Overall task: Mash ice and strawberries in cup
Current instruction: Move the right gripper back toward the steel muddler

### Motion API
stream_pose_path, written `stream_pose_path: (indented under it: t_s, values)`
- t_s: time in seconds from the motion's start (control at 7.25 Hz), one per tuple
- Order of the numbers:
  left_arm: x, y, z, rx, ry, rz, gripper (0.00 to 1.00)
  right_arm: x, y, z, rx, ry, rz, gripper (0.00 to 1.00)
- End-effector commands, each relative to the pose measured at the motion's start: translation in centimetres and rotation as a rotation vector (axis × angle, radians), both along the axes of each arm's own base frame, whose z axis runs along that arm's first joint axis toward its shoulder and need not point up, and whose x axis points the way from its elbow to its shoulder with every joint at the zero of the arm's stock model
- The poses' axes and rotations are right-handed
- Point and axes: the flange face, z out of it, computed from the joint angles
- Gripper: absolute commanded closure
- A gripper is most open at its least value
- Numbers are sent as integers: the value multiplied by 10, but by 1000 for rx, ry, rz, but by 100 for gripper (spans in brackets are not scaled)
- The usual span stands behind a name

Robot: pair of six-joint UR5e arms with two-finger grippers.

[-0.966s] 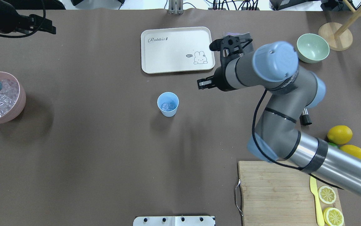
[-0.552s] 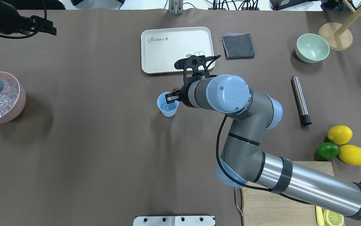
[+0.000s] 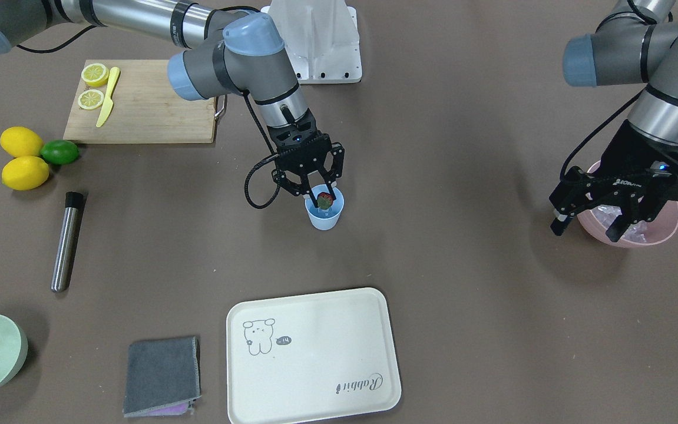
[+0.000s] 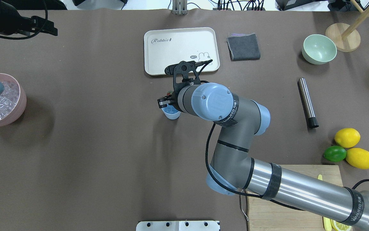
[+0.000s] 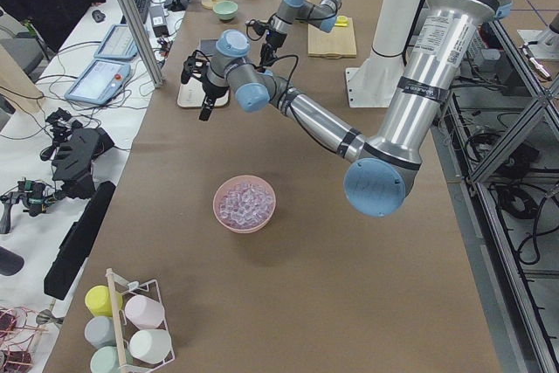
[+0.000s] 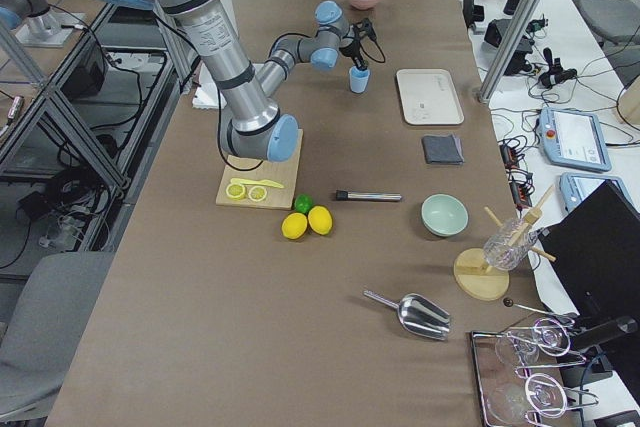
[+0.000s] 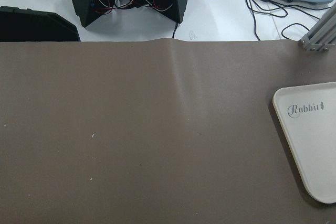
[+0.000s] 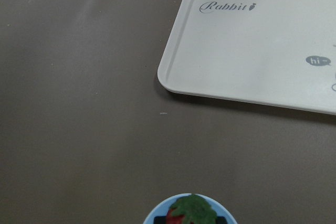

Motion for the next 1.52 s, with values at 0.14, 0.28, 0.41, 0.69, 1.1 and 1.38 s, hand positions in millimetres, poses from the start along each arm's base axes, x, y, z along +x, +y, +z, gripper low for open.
stream_pose_path:
  t_s: [0.14,0.28,0.41,0.69,1.1,1.38]
  values:
    - [2,-3,-3,3,2,0,2,-7,10,7,-8,10,-17,1]
    - [3,-5,-7,6,3,0,2,-6,10,5,-17,6,-28,1]
    - [3,-5,-9,4,7,4,2,14,-11,7,-75,-9,-46,1]
    - [2,-2,-15,9,15,-1,2,102,-71,11,-310,116,-71,1]
    - [-3,-10,-25,24,13,-14,2,269,-132,123,-473,174,-76,1]
    - [-7,-10,-24,17,9,-11,2,351,-150,239,-538,280,-124,1]
